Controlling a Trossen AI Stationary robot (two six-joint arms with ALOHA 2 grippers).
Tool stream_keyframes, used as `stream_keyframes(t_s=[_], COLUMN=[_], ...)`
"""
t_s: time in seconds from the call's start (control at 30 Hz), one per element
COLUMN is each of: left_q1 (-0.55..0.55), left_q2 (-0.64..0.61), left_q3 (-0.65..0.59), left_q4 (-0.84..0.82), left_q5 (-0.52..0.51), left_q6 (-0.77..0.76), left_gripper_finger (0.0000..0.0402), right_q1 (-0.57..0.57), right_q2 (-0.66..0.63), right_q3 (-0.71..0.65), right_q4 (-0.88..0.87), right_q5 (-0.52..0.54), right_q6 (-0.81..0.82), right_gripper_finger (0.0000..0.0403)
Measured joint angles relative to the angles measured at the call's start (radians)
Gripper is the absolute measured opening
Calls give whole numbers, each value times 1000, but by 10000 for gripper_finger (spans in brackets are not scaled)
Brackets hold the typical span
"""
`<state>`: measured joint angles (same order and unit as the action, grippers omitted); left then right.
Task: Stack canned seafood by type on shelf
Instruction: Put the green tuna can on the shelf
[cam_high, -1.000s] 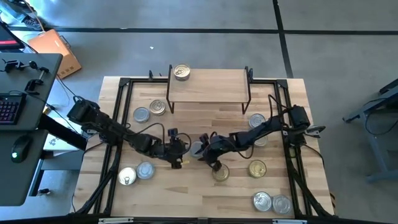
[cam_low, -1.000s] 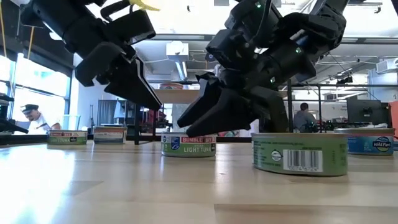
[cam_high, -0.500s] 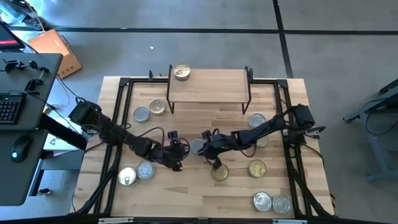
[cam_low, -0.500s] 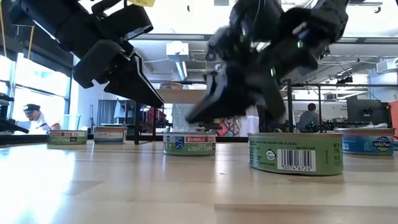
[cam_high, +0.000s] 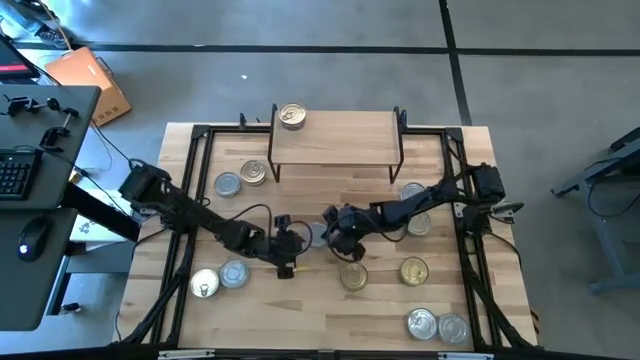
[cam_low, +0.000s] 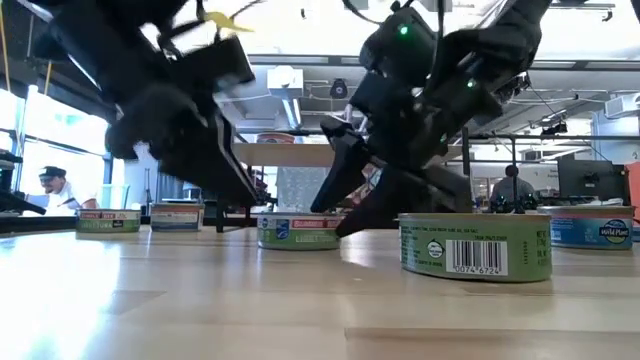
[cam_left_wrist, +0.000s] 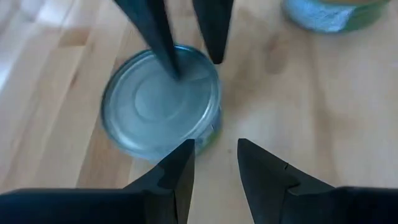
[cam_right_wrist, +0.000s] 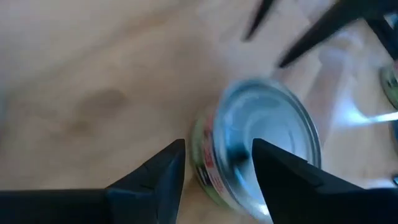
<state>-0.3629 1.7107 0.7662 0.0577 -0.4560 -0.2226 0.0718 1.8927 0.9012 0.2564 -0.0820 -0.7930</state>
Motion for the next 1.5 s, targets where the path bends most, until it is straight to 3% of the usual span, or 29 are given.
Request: stream_keyframes(t_s=[0.23,0.6,1.0,1.23,1.37,1.5], left_q1=[26,-10,-70,-148,-158,-140], left_q2=[45,-89,-89,-89,-74,-39], left_q3=[2,-1,0,0,0,0], left_q4=[-19,-173,-155,-32,-42,-28], left_q5=[-145,-206,-213,-340,-360,-379], left_q6=[39,8,51,252,419,492], left_gripper_finger=[113,113,113,113,113,127], right_q1=[-30,-19,-5,-4,-12,-25], right_q2=[24,24,-8,-63,-89,-98], right_q3=[2,5,-1,-2,-2,-1], right_q4=[51,52,39,36,51,56], right_q5=[25,101,145,111,49,40], right_q6=[84,123,300,385,436,477], right_gripper_finger=[152,8,1,0,0,0])
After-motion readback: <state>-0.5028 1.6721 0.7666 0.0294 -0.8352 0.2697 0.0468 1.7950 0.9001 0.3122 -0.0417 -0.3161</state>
